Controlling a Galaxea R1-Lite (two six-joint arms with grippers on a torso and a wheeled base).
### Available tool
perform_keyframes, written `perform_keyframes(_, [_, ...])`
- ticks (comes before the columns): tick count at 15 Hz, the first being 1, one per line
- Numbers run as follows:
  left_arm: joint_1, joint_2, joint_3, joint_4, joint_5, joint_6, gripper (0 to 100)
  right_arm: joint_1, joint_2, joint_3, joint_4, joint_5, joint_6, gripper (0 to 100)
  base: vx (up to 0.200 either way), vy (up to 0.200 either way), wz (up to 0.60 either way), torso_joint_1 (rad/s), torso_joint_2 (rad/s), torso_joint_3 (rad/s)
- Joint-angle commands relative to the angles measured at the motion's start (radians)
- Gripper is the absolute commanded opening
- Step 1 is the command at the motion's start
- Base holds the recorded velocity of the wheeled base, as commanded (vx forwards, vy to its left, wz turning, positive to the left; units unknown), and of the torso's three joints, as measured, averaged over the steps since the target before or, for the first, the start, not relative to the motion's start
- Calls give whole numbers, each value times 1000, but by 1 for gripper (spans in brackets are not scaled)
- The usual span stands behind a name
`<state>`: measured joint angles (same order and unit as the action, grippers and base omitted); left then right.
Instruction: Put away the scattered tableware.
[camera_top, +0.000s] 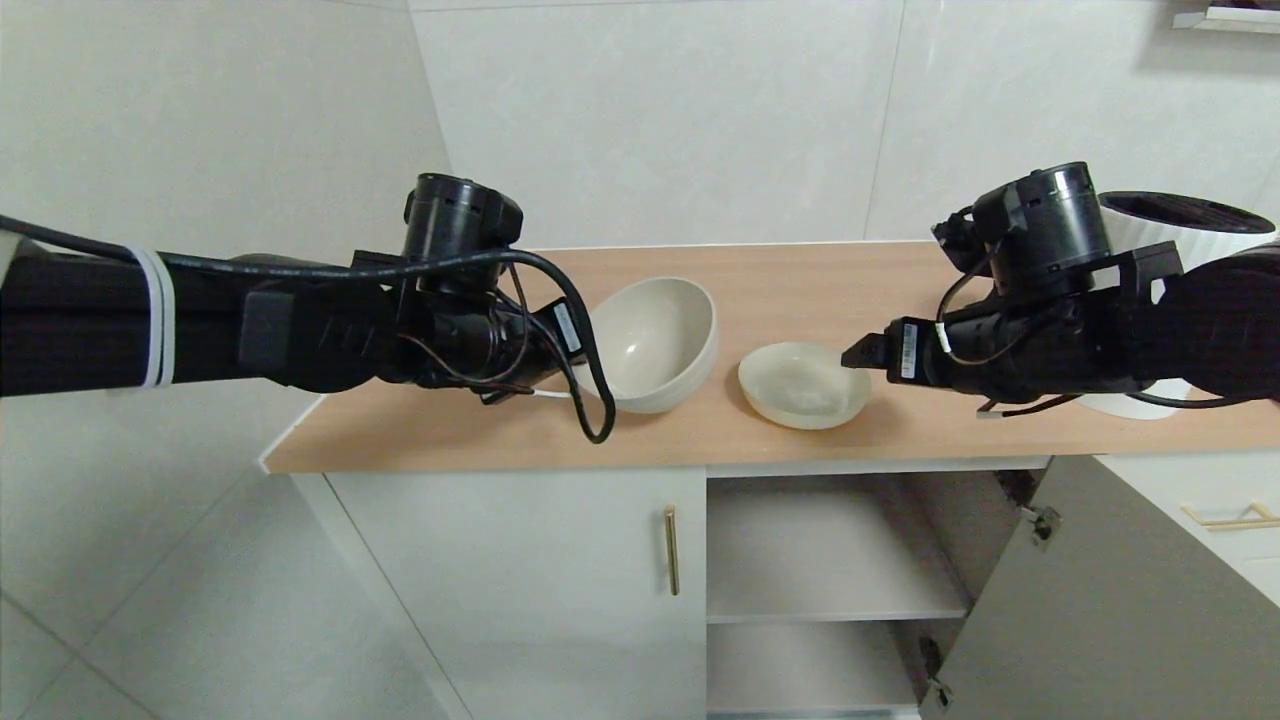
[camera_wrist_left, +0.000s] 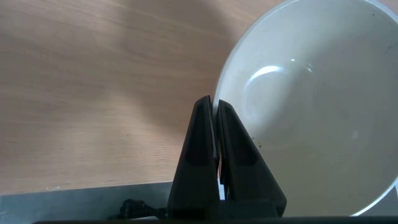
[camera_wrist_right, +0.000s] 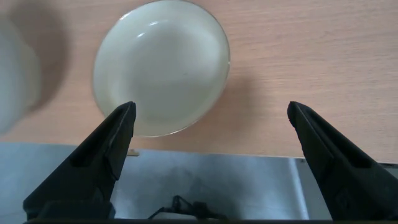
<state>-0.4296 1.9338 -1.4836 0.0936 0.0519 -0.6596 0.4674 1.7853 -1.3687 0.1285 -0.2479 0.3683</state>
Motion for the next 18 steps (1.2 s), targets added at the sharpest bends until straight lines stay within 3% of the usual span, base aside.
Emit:
perform_keyframes(1, [0, -18, 8, 0, -1, 0, 0, 8, 48, -16, 0, -79, -2, 100, 0, 0, 0, 0, 0, 0])
perform_keyframes(4, [0, -32, 13, 0, -1, 0, 0, 8, 144, -47, -30, -194, -11, 100, 0, 0, 0, 0, 0, 0])
perform_keyframes(7, [2, -33, 14, 0, -1, 0, 0, 7, 181, -39, -119, -197, -11, 100, 0, 0, 0, 0, 0, 0])
perform_keyframes(15, [2, -33, 14, -2, -1, 0, 0, 5, 210, -47, -122, -189, -8, 100, 0, 0, 0, 0, 0, 0])
perform_keyframes(16, [2, -33, 14, 0, -1, 0, 0, 3, 210, -47, -122, -189, -8, 0, 0, 0, 0, 0, 0, 0])
perform_keyframes(18, [2, -33, 14, 0, -1, 0, 0, 3, 210, -46, -122, -185, -6, 0, 0, 0, 0, 0, 0, 0])
